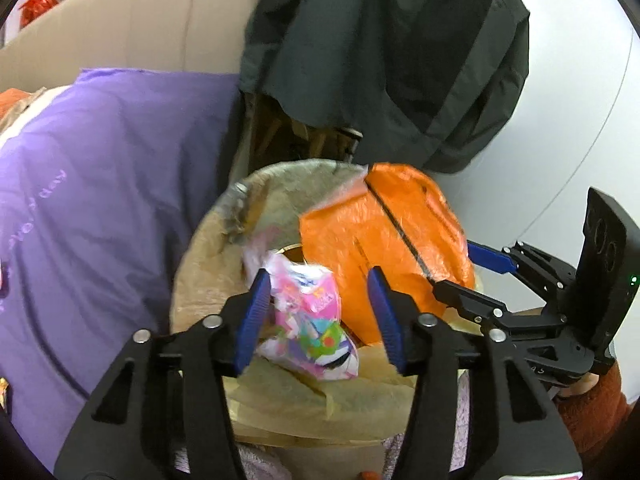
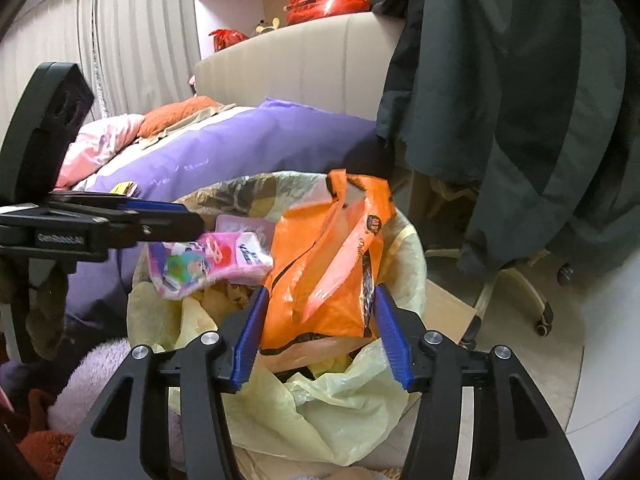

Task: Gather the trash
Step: 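Carry the orange bag and pink wrapper over the trash bin and release both, then move both tools back to the wrappers on the bed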

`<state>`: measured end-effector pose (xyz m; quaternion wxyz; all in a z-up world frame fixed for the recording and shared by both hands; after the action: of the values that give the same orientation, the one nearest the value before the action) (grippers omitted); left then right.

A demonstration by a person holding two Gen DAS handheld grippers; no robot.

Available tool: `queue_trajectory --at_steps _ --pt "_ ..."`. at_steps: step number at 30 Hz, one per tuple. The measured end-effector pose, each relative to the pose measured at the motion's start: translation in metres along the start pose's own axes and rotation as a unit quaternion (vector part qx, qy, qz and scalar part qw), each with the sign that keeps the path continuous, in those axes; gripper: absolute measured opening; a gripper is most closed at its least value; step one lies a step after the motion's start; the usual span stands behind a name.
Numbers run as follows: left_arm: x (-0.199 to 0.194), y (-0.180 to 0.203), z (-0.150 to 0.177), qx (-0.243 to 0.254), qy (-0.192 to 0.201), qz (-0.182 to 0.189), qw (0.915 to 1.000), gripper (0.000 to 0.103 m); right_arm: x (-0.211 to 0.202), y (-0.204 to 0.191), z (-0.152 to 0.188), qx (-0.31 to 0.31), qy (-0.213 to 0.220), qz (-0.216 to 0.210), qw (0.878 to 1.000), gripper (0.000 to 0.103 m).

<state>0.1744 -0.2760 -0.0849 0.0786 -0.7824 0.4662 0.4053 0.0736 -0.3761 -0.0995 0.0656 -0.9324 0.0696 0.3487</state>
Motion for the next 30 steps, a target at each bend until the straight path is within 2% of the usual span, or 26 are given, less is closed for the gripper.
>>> queue_trajectory --at_steps 8,13,18,23,30 --pt "-0.043 0.0 -0.002 0.01 0.038 -0.031 0.9987 0.051 -0.025 -0.004 -0.013 0.013 0.032 0.006 0.999 0.06" --pt "-0.071 -0.003 -0.003 0.011 0.061 -0.045 0.997 0.051 -0.046 -0.022 -0.026 0.006 0.059 0.004 0.998 0.06" --pt "-0.106 -0.016 0.003 0.017 0.087 -0.067 0.9938 0.051 -0.061 -0.049 -0.044 0.006 0.083 -0.023 0.996 0.061" --pt "-0.156 -0.054 0.013 0.001 0.115 -0.097 0.9886 0.051 -0.065 -0.095 -0.062 -0.019 0.091 -0.058 0.994 0.062" --pt "-0.225 -0.144 0.048 -0.049 0.14 -0.166 0.9749 0.051 -0.047 -0.181 -0.078 -0.1 0.066 -0.061 0.991 0.063"
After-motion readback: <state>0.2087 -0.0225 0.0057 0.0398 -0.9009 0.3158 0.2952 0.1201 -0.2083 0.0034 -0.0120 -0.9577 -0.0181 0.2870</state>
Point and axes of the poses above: each gripper's, at about its wrist camera, not at the fingertips, and x roughly the way its jaws point, y to its right, z to its underside, the point moved 6 cm from there along x, roughly the way its jaws point, and after that the axes turned 1 degree about -x, right-handed, at the moved point
